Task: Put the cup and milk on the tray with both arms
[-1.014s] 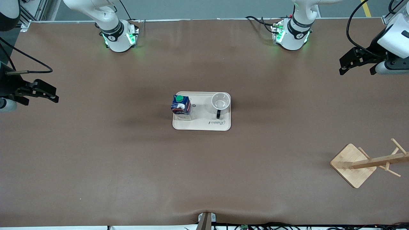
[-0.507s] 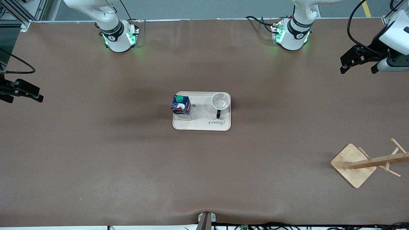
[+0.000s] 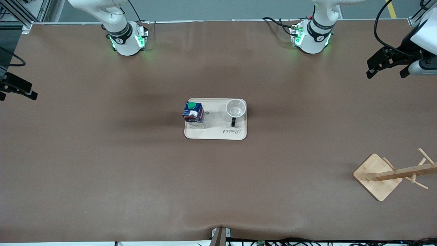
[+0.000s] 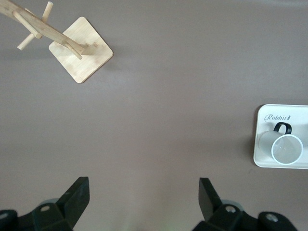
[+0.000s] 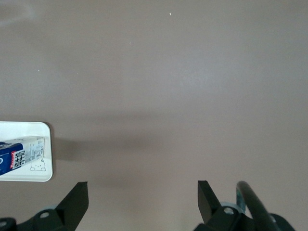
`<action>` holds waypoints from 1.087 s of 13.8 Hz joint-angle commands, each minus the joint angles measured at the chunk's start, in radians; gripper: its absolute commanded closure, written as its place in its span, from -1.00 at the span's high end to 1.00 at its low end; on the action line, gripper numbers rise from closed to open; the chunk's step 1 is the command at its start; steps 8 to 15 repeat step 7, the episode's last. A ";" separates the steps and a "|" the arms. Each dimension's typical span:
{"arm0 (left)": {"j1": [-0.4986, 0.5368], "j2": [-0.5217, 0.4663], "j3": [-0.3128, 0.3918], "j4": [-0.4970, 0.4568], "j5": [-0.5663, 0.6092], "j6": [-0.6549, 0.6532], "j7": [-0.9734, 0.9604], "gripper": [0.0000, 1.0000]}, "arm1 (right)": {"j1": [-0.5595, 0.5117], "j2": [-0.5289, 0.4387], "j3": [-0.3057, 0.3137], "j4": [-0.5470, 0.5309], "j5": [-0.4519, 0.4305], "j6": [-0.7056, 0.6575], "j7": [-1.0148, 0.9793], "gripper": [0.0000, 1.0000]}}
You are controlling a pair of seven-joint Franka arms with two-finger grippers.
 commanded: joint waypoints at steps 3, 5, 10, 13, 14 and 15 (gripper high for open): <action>0.001 -0.004 0.002 0.011 0.001 -0.017 0.011 1.00 | -0.036 -0.134 0.014 -0.201 0.012 0.125 0.011 1.00; 0.001 -0.004 0.002 0.011 0.001 -0.017 0.012 1.00 | -0.031 -0.133 0.019 -0.194 0.005 0.130 0.009 1.00; 0.001 -0.007 0.004 0.011 0.001 -0.019 0.012 1.00 | -0.030 -0.131 0.019 -0.194 -0.006 0.122 0.009 1.00; 0.001 -0.007 0.004 0.011 0.001 -0.019 0.012 1.00 | -0.030 -0.131 0.019 -0.194 -0.006 0.122 0.009 1.00; 0.001 -0.007 0.004 0.011 0.001 -0.019 0.012 1.00 | -0.030 -0.131 0.019 -0.194 -0.006 0.122 0.009 1.00; 0.001 -0.007 0.004 0.011 0.001 -0.019 0.012 1.00 | -0.030 -0.131 0.019 -0.194 -0.006 0.122 0.009 1.00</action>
